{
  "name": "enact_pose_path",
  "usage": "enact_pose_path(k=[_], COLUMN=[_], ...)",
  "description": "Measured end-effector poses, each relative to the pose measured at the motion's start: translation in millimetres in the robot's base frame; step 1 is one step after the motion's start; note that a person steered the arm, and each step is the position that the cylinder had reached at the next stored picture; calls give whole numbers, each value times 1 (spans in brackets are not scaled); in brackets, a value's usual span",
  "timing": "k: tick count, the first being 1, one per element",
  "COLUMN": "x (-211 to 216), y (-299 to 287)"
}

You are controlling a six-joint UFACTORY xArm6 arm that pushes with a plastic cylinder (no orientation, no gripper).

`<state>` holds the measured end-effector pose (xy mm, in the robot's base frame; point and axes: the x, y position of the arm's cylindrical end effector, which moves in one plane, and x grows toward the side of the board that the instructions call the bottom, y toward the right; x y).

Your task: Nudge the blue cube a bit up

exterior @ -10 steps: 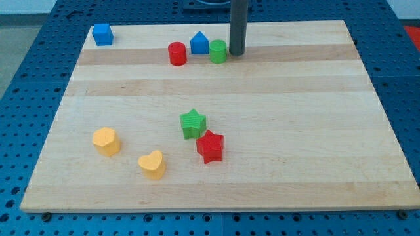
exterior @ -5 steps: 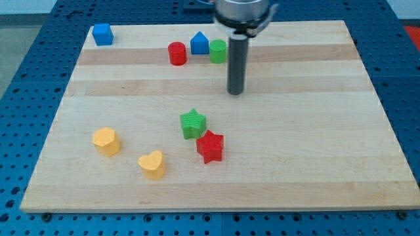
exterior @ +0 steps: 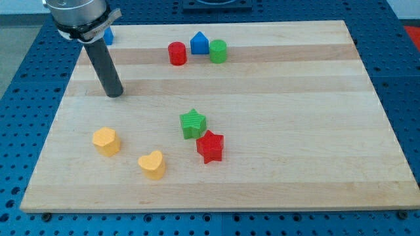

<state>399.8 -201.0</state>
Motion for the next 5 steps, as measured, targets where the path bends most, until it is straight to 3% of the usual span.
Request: enact_pose_path(k=[2,4,5], x=[0,-3,-15], y=[-14,-104,-104])
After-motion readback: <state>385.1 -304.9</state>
